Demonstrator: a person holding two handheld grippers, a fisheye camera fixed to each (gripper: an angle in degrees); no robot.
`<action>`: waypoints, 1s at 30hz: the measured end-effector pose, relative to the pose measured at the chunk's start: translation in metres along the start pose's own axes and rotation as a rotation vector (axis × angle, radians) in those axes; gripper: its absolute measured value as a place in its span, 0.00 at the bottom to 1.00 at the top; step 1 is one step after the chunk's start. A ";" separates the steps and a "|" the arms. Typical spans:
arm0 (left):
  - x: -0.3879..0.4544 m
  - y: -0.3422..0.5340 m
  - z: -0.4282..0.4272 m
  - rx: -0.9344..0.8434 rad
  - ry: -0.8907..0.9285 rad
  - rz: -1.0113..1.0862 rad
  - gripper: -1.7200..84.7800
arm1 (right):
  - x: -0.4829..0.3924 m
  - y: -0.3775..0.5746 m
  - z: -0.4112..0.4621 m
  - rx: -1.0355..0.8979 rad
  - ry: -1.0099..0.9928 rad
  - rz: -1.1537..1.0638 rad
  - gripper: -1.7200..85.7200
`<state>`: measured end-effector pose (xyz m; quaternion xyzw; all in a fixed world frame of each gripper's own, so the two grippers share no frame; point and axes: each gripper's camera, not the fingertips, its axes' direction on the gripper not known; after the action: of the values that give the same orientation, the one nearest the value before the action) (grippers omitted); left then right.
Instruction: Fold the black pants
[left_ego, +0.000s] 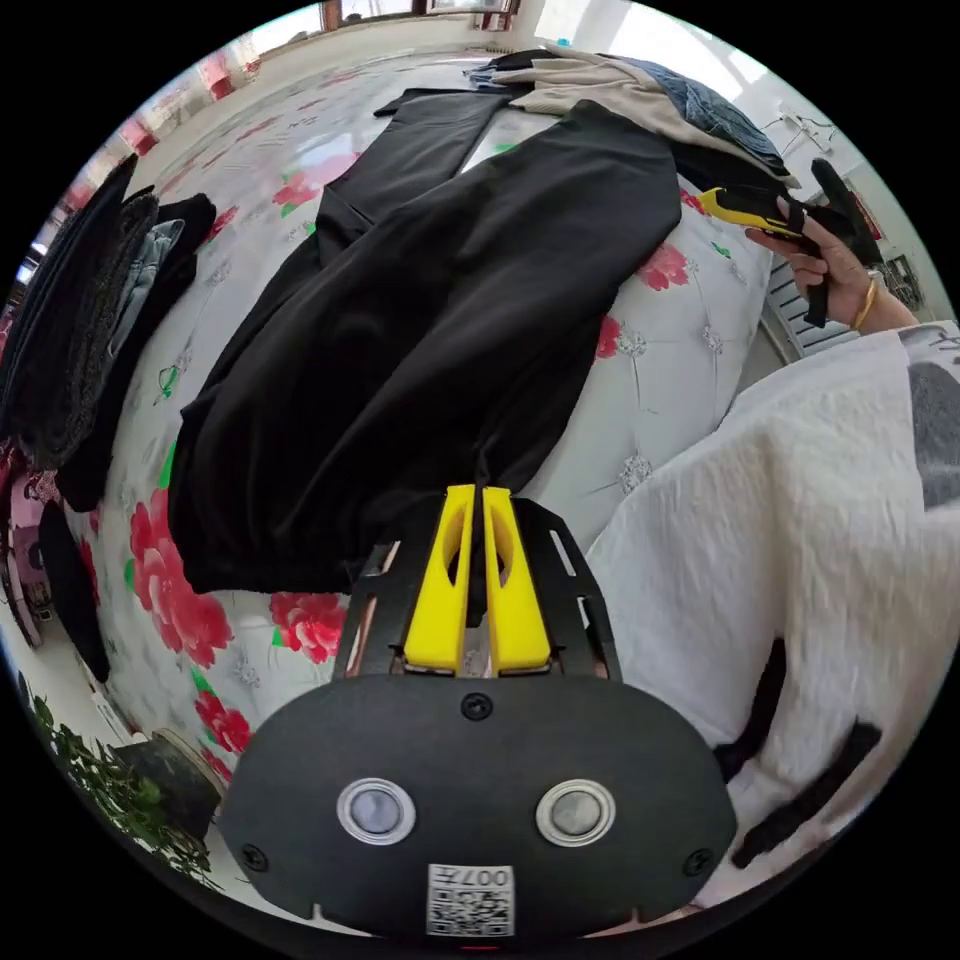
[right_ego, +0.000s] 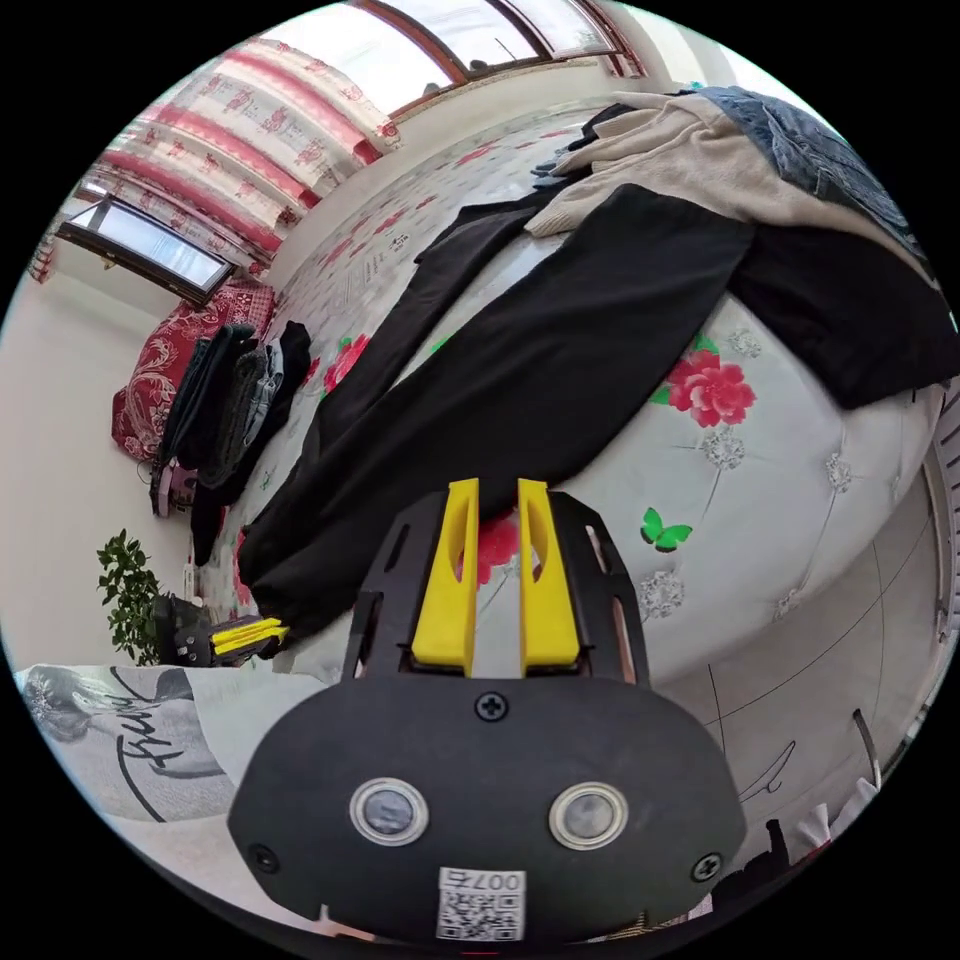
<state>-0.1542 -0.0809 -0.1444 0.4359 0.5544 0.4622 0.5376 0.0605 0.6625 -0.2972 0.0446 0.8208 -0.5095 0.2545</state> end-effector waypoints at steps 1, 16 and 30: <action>-0.010 0.019 -0.012 0.025 0.021 -0.026 0.01 | 0.012 -0.010 -0.004 0.027 0.012 0.021 0.10; -0.085 0.199 -0.076 0.038 -0.111 -0.782 0.01 | 0.098 -0.109 0.093 -0.090 0.434 -0.001 0.07; -0.082 0.246 -0.116 0.059 -0.019 -0.936 0.02 | 0.105 -0.106 0.061 0.014 0.453 -0.074 0.05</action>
<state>-0.2702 -0.1189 0.1123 0.1584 0.6994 0.1502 0.6806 -0.0433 0.5395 -0.2812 0.1293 0.8546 -0.5010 0.0443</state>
